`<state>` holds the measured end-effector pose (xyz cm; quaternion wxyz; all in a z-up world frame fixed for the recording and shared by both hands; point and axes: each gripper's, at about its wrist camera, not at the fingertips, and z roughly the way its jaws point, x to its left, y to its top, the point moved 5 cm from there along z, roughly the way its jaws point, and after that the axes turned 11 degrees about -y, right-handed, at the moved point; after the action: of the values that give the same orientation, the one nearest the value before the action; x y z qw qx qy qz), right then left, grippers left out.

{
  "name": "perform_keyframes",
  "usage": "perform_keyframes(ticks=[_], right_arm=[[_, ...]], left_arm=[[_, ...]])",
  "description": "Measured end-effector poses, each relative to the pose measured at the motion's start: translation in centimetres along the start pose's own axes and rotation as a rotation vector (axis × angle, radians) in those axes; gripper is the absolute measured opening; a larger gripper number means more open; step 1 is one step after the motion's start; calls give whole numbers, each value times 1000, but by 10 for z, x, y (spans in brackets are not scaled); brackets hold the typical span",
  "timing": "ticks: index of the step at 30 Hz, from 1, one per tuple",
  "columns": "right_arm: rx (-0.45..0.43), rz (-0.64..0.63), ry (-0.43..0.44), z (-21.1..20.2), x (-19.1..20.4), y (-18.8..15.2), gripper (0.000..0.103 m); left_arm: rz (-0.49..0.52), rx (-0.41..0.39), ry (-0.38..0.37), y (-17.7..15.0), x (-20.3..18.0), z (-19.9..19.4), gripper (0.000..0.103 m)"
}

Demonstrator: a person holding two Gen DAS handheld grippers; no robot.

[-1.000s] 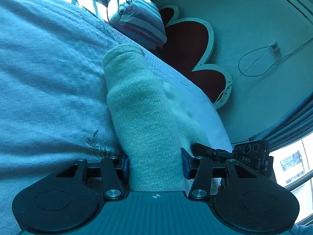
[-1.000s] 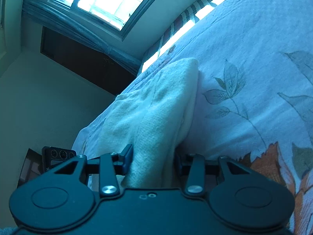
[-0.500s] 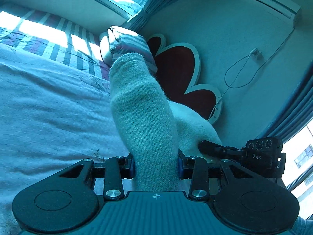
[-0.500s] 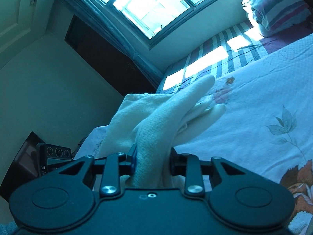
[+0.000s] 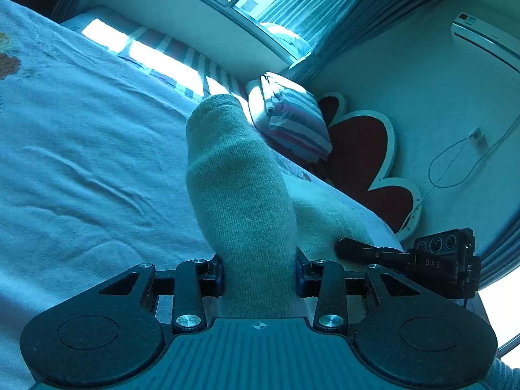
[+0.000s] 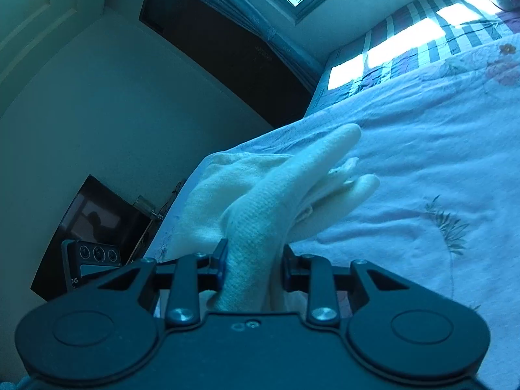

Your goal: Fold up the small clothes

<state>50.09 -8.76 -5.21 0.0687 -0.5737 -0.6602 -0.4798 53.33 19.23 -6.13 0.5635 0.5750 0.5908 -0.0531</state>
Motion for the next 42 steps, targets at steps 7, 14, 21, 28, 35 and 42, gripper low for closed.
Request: perform_keyframes(ticks=[7,14,21,28,35,42], right_arm=[[95,38,9,45,1,-13,30],[158,105,-41,39,-28,-40,59],[254,359,58,27,-47,-64,37],[317,678,65,-1,-45,-94,18],[93,363,-178,-68,-44,-100,31],[117,81,-210,-80,0,-136,30]], left_arm=[[-163,33,49,-27,68,3,40],[-253,-7,25,-56,81,-7,59],[-353,-38,-40,-81,80,-5,59],[-534,-71,-122,-103,84,-11,59],[-153,-118,192,-140,37,-54,59],[-67,-81,221,-178,10,-44,59]])
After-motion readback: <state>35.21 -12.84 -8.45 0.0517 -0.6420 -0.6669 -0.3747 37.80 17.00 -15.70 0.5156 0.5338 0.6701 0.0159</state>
